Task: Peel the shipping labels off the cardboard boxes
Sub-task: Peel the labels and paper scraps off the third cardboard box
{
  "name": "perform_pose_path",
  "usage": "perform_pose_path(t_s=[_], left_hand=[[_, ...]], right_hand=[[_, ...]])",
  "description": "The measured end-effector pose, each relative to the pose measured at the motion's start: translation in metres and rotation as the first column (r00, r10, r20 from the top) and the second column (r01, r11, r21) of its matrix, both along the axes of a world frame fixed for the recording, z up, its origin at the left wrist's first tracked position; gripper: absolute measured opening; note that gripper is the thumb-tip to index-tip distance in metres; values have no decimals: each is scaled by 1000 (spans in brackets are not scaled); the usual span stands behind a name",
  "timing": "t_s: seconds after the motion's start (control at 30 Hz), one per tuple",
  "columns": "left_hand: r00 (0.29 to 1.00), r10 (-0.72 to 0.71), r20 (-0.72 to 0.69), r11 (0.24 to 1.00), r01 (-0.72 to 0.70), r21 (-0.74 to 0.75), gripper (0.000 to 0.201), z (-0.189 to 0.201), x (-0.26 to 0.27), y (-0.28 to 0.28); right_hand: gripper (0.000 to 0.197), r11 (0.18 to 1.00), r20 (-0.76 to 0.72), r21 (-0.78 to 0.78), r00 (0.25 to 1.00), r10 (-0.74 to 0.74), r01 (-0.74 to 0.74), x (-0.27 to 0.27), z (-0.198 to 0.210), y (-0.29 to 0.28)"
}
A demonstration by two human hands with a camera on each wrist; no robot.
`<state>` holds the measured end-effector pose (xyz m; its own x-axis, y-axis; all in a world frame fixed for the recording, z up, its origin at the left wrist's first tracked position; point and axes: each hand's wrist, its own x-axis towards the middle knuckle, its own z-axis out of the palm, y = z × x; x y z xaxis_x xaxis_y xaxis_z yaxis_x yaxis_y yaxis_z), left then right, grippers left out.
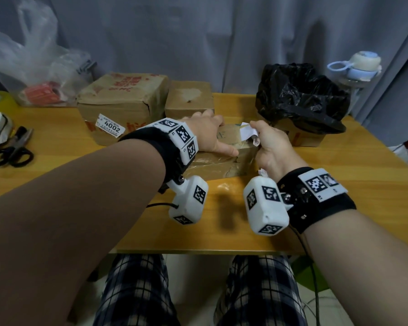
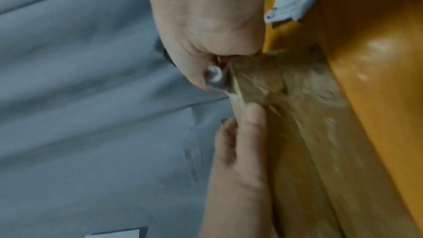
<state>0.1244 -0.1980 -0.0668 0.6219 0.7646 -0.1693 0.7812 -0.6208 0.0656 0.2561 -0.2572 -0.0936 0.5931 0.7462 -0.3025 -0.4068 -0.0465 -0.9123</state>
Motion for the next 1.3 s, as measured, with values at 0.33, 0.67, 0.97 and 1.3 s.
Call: perform_pose_path(t_s=[0.33, 0.67, 0.97, 1.3], left_hand=[[994, -85, -72, 996, 86, 9, 102, 7, 2, 2], [984, -103, -148, 995, 102, -16, 93, 19, 4, -3], [997, -70, -23, 997, 69, -40, 63, 24, -4, 8], [989, -133, 58, 973, 142, -181, 66, 15, -13, 14]], right_hand=[[39, 847, 798, -530, 312, 516, -46, 36, 31, -2], [50, 780, 805, -559, 41, 591, -282, 23, 42, -1], [31, 784, 795, -597, -256, 550, -169, 17, 44, 23], [29, 831, 839, -535, -207, 503, -151, 6, 45, 21]])
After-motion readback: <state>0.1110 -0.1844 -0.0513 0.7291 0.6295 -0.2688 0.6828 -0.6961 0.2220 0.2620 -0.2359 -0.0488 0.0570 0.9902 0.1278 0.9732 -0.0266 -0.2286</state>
